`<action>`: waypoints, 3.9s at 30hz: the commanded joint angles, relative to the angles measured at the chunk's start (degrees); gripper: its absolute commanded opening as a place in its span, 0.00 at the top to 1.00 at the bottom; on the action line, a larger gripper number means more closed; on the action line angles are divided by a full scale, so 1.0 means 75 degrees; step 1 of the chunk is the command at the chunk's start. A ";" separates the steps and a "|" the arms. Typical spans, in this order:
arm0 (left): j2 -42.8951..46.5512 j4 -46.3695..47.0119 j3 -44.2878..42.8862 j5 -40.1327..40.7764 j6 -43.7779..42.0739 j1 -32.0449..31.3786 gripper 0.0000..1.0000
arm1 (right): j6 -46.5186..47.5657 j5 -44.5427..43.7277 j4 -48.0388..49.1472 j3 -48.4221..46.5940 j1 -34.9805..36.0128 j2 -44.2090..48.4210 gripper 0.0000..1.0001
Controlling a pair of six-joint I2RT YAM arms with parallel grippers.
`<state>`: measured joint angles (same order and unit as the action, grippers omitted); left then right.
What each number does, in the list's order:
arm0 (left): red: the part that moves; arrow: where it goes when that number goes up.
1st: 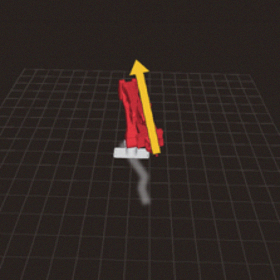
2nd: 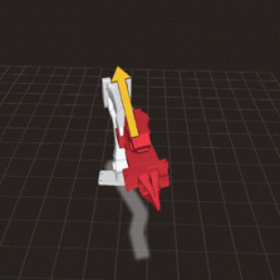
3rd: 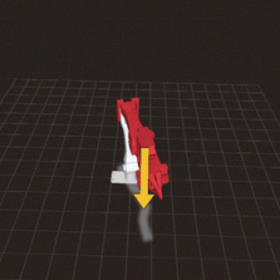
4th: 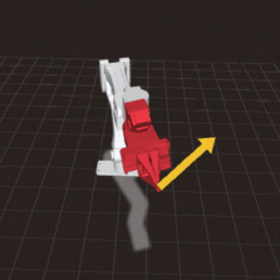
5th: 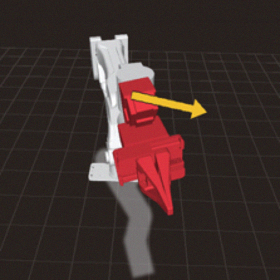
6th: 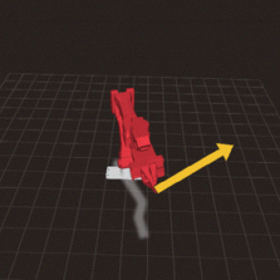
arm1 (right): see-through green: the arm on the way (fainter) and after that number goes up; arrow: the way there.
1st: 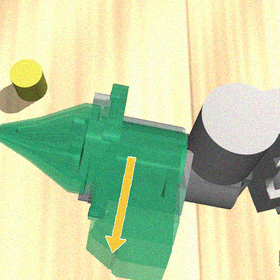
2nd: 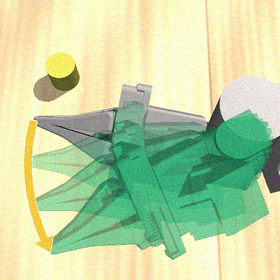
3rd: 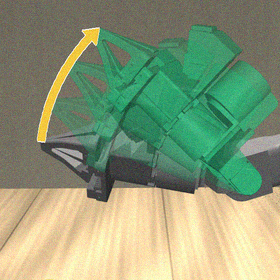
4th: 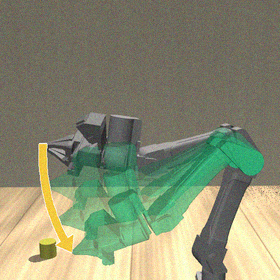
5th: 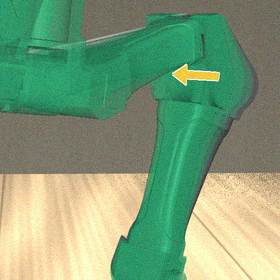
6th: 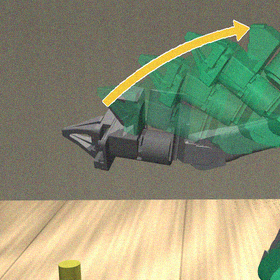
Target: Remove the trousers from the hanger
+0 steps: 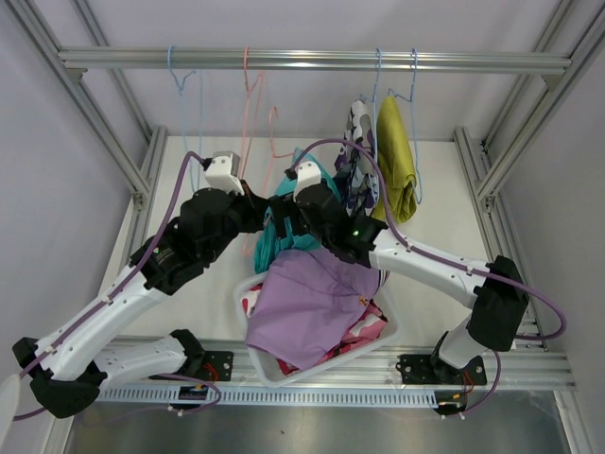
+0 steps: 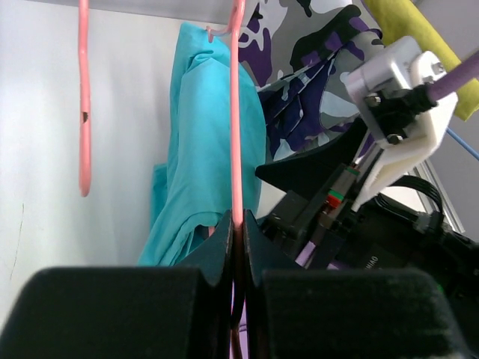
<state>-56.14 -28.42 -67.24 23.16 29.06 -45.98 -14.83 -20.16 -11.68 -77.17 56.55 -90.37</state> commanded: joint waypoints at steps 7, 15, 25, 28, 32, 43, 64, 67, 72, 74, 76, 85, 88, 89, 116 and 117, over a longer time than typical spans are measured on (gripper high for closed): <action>-0.0003 0.0544 -0.0116 -0.0099 -0.0007 0.0048 1.00 | 0.0407 -0.0184 0.0538 -0.0246 -0.0591 -0.0256 0.24; -0.0318 0.0474 -0.0163 -0.0158 -0.0031 0.0048 0.99 | 0.0396 0.0766 0.0492 -0.0679 -0.0872 -0.0349 1.00; -0.0518 0.0439 -0.0152 -0.0158 -0.0031 0.0048 0.99 | 0.0185 0.1329 -0.0561 -0.2377 -0.0802 -0.0127 1.00; -0.0659 0.0427 -0.0163 -0.0170 -0.0031 0.0048 0.99 | 0.0208 0.1352 -0.1053 -0.3256 -0.0767 -0.0045 1.00; -0.0940 0.0298 -0.0268 -0.0170 -0.0007 0.0060 0.99 | 0.0325 0.1259 -0.1734 -0.4416 -0.0674 0.0107 1.00; -0.1397 0.0227 -0.0269 -0.0111 -0.0019 0.0060 0.99 | 0.0805 0.0697 -0.2977 -0.5953 -0.0568 0.0950 1.00; -0.2792 0.0204 -0.0257 0.0346 -0.0159 -0.0233 1.00 | 0.1204 -0.0194 -0.4348 -0.6340 -0.0591 0.2685 1.00; -0.2780 0.0286 -0.0152 0.0521 -0.0241 -0.0245 0.99 | 0.1262 -0.0440 -0.4524 -0.6468 -0.0591 0.2908 1.00; -0.2990 0.0041 -0.0338 0.0802 -0.0300 -0.0257 0.99 | 0.1391 -0.0827 -0.4852 -0.6586 -0.0591 0.3212 1.00; -0.3038 -0.0077 -0.0340 0.0815 -0.0300 -0.0257 0.99 | 0.1403 -0.0967 -0.5015 -0.6586 -0.0591 0.3260 1.00; -0.2957 -0.0089 -0.0421 0.0663 -0.0300 -0.0268 0.99 | 0.1427 -0.1283 -0.5121 -0.6563 -0.0591 0.3341 1.00; -0.1938 -0.0089 -0.0773 -0.0882 -0.0371 -0.0702 0.99 | 0.1322 -0.1976 -0.4596 -0.4070 -0.0580 0.4349 1.00; -0.1679 -0.0147 -0.0901 -0.1176 -0.0394 -0.0854 0.99 | 0.0971 -0.1766 -0.3871 -0.2924 -0.0580 0.4689 1.00; -0.1656 -0.0206 -0.0948 -0.1247 -0.0394 -0.0901 0.99 | 0.0888 -0.1684 -0.3694 -0.2651 -0.0591 0.4794 1.00; -0.1163 -0.0323 -0.1323 -0.2220 -0.0699 -0.0948 1.00 | 0.0020 -0.0710 -0.2462 0.1077 -0.1317 0.4876 1.00; -0.1128 -0.0323 -0.1323 -0.2197 -0.0687 -0.0948 1.00 | -0.0003 -0.0710 -0.2520 0.1182 -0.1341 0.4947 1.00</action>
<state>-66.96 -32.34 -74.19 5.82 25.76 -52.77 -13.96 -24.67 -30.30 -70.32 47.68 -55.75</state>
